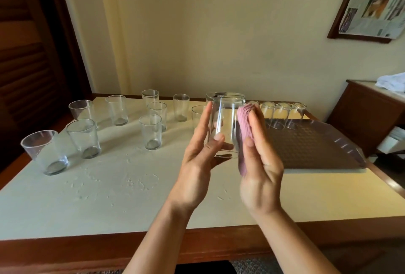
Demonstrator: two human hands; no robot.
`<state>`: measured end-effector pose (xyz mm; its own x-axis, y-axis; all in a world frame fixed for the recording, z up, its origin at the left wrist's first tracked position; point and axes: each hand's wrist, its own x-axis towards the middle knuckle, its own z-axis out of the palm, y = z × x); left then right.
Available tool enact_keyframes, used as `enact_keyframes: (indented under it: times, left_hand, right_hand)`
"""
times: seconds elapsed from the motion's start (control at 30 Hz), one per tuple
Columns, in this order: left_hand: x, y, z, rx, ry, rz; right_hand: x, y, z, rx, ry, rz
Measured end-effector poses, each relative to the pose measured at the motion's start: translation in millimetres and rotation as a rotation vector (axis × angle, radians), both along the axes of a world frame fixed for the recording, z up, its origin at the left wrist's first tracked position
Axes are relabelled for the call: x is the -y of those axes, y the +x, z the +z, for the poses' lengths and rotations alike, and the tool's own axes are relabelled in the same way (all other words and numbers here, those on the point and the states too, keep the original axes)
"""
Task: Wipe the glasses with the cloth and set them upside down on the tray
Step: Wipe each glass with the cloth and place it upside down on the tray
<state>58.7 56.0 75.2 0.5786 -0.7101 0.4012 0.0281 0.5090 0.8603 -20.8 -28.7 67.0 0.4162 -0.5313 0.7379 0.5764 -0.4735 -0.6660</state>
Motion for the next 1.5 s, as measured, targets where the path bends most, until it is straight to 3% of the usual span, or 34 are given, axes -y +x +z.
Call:
enact_keyframes:
  times: [0.1,0.2,0.4,0.5,0.6,0.73,0.83,1.0,1.13,1.33,1.5]
  left_hand:
    - [3.1,-5.4,5.2,-0.102,-0.059,0.045]
    - [7.9,1.4,8.5,-0.207,-0.069,0.039]
    - [2.6,2.1,-4.4,-0.133,0.069,-0.087]
    - [3.8,-3.9,-4.7,-0.084,0.031,-0.056]
    - [7.1,-0.5,1.6,-0.066,-0.013,-0.017]
    - [6.0,9.9,1.1,-0.112,0.033,-0.074]
    - [3.6,5.8,-5.8,-0.079,0.073,-0.125]
    - [7.1,2.1,3.5,-0.106,-0.062,-0.028]
    - [4.8,13.2,5.4,-0.122,-0.021,-0.013]
    - [4.3,5.3,-2.8,-0.112,-0.016,0.020]
    - [7.2,9.5,8.7,-0.179,-0.015,0.031]
  right_hand:
    - [8.7,3.7,11.8,-0.004,-0.025,-0.093]
    - [-8.5,0.8,3.3,0.008,-0.025,0.008]
    - [-0.2,-1.2,-7.9,-0.028,-0.001,-0.030]
    - [14.1,2.5,8.8,-0.056,-0.028,-0.102]
    - [4.4,3.3,4.2,-0.049,-0.034,0.021]
    - [-5.8,-2.1,-21.3,-0.066,-0.034,-0.029]
    - [7.9,0.3,-6.1,-0.049,-0.040,-0.041]
    - [2.3,5.5,7.3,-0.084,-0.141,0.003]
    - [-11.1,-3.5,-17.0,-0.123,-0.213,-0.039]
    - [11.9,5.2,11.2,-0.115,-0.268,-0.147]
    - [-7.0,-1.7,-6.4,-0.105,-0.361,-0.171]
